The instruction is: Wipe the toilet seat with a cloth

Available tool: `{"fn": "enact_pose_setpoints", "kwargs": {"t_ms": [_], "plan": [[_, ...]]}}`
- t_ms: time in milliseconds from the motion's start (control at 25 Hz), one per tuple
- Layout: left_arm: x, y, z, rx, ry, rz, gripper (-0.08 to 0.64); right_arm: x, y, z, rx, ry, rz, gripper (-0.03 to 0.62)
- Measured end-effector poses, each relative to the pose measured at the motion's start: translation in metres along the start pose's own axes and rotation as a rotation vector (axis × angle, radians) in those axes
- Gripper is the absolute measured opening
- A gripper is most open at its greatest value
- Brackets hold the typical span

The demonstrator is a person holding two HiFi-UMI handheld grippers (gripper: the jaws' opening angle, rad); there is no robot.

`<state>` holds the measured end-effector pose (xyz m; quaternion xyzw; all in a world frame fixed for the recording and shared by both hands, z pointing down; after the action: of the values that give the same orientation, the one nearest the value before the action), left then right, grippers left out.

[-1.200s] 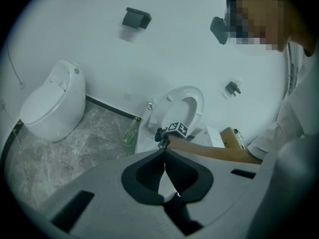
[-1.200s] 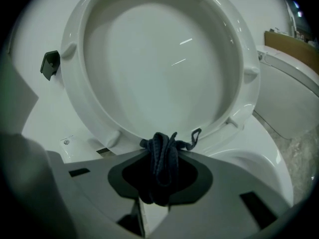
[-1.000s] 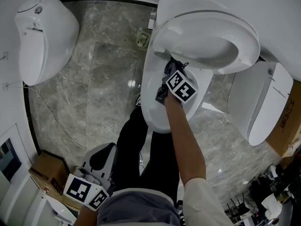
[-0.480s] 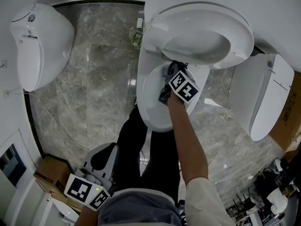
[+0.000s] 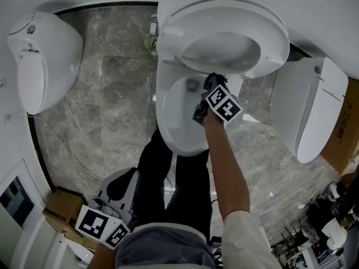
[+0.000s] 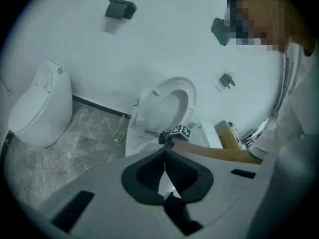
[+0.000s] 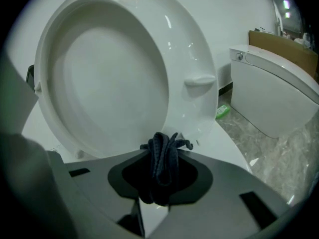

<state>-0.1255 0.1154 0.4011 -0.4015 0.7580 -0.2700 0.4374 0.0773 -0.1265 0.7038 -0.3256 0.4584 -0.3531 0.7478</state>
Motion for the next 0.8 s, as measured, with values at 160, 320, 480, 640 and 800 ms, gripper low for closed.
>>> {"fn": "enact_pose_setpoints", "kwargs": {"t_ms": [160,320,480,640,800], "plan": [[0.002,-0.004,0.007,-0.012,-0.006,-0.004,0.009,0.013,0.006,0.013,-0.008,-0.002,0.011,0.086],[0.006,-0.008,0.015,-0.021,-0.008,-0.001,0.009,0.024,0.011,0.022,-0.013,-0.007,0.016,0.086],[0.012,-0.011,0.021,-0.018,-0.017,0.011,0.009,0.035,0.017,0.026,-0.015,-0.004,0.016,0.086],[0.015,-0.014,0.026,-0.025,-0.018,0.02,0.009,0.047,0.025,0.029,-0.016,0.004,0.019,0.086],[0.02,-0.014,0.03,-0.031,-0.016,0.037,0.009,0.062,0.039,0.03,-0.018,0.018,0.021,0.086]]}}
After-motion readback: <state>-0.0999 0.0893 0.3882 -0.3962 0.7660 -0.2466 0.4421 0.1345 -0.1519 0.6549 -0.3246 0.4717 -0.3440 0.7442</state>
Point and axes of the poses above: the fingertips, and each gripper's own axes: y backward along the fingers, z to its right, x out of its top, the point moved 3 cm from there along y, backward along the fingers, and after that the axes turned 1 degree about -z, right-handed, at the moved point
